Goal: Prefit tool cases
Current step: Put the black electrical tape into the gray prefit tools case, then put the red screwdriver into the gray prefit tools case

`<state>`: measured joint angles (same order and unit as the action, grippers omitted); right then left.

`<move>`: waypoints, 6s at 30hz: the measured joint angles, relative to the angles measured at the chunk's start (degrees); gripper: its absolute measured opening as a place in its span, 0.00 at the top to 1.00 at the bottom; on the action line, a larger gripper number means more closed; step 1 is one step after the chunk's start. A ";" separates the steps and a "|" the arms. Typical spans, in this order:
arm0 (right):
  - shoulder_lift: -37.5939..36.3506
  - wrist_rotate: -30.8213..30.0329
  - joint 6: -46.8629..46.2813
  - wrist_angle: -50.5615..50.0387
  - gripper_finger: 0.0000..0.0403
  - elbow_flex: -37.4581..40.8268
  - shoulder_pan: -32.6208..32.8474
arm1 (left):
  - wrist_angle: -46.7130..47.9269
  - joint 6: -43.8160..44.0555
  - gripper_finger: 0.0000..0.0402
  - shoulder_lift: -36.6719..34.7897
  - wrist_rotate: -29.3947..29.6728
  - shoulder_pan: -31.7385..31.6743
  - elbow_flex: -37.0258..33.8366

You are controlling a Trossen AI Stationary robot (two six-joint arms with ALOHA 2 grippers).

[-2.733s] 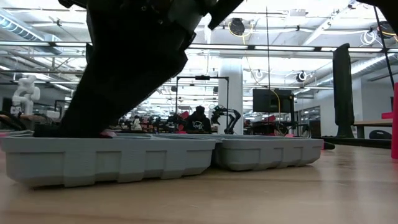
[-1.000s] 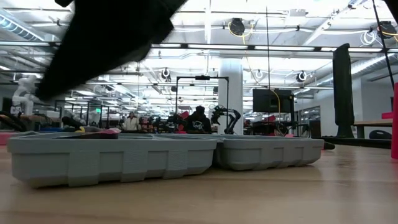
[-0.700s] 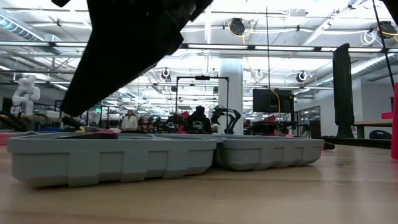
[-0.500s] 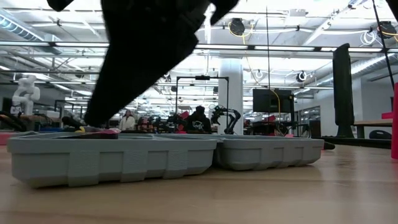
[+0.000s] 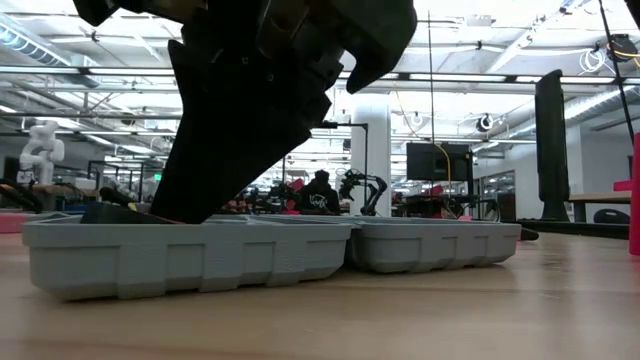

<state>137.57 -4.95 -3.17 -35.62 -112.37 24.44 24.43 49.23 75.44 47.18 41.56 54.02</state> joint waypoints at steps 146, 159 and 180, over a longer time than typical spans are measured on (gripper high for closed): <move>-44.79 -24.23 -7.70 -3.67 1.00 46.55 -7.31 | 2.35 -1.68 0.98 0.22 2.86 -3.35 0.02; -63.15 -16.44 8.27 30.16 0.91 69.55 -23.00 | 0.90 -38.99 0.98 0.24 -13.31 -34.00 0.02; -41.48 2.47 9.83 22.08 0.54 55.24 -39.12 | 1.94 -59.22 0.77 0.24 -35.68 -53.21 0.02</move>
<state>96.09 -2.48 6.66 -13.54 -57.13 -14.68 26.37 -9.99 75.68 11.49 -11.65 54.04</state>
